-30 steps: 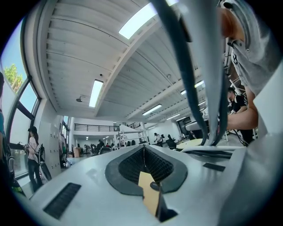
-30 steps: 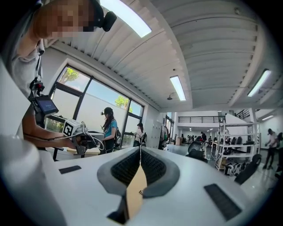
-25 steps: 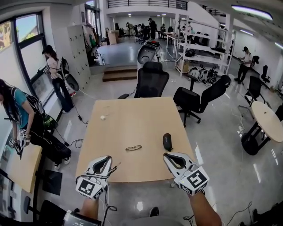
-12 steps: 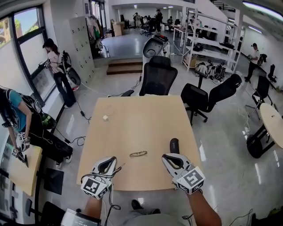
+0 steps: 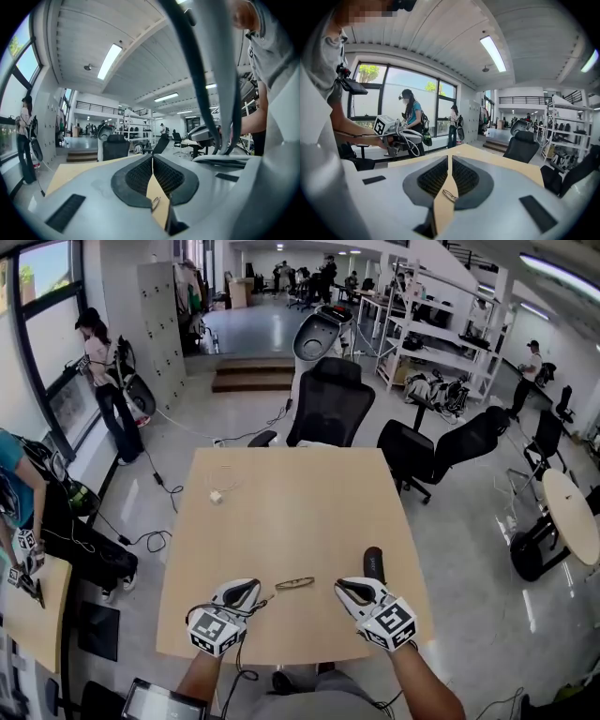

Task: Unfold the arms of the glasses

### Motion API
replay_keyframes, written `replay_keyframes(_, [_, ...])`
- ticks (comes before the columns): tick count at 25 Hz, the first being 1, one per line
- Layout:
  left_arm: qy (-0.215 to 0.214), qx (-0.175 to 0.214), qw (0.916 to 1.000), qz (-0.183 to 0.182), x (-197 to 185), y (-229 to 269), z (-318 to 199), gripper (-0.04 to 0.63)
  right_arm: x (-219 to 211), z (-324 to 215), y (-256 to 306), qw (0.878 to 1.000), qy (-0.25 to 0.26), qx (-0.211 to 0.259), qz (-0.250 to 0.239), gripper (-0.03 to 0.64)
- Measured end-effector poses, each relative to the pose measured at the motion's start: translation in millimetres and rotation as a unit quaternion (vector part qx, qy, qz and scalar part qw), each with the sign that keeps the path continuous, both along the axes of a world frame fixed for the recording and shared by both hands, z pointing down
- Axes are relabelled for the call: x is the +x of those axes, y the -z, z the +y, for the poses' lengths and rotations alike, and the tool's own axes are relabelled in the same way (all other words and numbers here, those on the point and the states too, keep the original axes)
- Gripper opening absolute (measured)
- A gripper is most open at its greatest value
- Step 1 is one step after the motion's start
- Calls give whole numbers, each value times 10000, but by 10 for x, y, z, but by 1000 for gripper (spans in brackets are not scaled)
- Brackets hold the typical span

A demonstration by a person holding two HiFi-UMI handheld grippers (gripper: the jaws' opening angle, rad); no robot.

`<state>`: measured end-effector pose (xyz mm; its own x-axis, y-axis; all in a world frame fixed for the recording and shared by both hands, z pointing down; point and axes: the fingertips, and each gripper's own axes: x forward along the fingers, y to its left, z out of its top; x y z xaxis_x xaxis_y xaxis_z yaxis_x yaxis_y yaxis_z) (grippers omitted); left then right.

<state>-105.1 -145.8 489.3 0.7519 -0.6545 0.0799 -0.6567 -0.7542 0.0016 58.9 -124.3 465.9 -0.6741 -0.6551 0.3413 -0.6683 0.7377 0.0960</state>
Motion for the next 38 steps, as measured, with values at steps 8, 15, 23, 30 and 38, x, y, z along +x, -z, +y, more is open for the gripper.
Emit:
replay_keyframes(8, [-121, -1218, 9923, -166, 20, -1144, -393, 8, -199, -552, -941, 9929, 384, -882, 704, 75])
replay_keyframes(15, [-335, -2050, 9770, -484, 270, -1980, -554, 8, -200, -883, -1992, 9701, 894, -1701, 1485, 97])
replay_keyframes(23, [-249, -2483, 9645, -865, 363, -2537, -748, 8, -107, -1170, -2884, 9367, 1355, -2281, 2284, 97])
replay_keyframes(30, [-365, -2703, 9563, -1048, 393, -2840, -859, 8, -149, -1216, -3119, 9189, 1715, -2500, 2523, 97])
replay_keyframes(38, [-933, -2656, 9482, -1468, 528, -2922, -855, 8, -265, -990, -3205, 8926, 2453, -2541, 2801, 97])
